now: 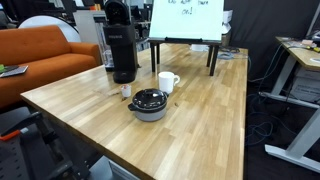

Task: Take the lid off the pot and put it on the table

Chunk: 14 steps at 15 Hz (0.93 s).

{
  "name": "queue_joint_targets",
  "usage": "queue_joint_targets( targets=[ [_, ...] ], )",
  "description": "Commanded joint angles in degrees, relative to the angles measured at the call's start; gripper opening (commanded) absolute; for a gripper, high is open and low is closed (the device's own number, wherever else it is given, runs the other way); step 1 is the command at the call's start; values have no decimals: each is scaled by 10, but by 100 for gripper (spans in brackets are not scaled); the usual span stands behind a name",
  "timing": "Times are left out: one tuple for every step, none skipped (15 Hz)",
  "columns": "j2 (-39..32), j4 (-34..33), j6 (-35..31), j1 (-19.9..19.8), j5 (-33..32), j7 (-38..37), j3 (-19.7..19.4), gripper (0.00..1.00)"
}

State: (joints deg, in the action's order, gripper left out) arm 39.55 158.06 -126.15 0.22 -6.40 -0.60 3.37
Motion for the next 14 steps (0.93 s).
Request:
queue_joint_targets(
  targets=[
    [-92, -44, -27, -14, -9, -16, -2, 100],
    [-118, -55, -36, -19, -12, -21, -2, 100],
    [-143, -64, -42, -30, -27, -31, 3, 100],
    [-170, -75, -49, -35, -34, -35, 1, 100],
    [-193, -84, -57, -39, -41, -42, 0, 100],
    [-216, -95, -64, -43, -48, -42, -5, 100],
    [-238, -108, -66, -47, -54, -47, -9, 100],
    [-201, -80, -64, -34, -38, -35, -12, 100],
    [-222, -91, -66, -38, -43, -36, -15, 100],
    [-235, -100, -67, -38, -44, -37, -17, 100],
    [-240, -105, -67, -38, -44, -37, -18, 100],
    [-240, -106, -67, -38, -44, -37, -17, 100],
    [-240, -106, -66, -38, -44, -37, -17, 100],
    [-239, -106, -66, -38, -44, -37, -17, 100]
  ],
)
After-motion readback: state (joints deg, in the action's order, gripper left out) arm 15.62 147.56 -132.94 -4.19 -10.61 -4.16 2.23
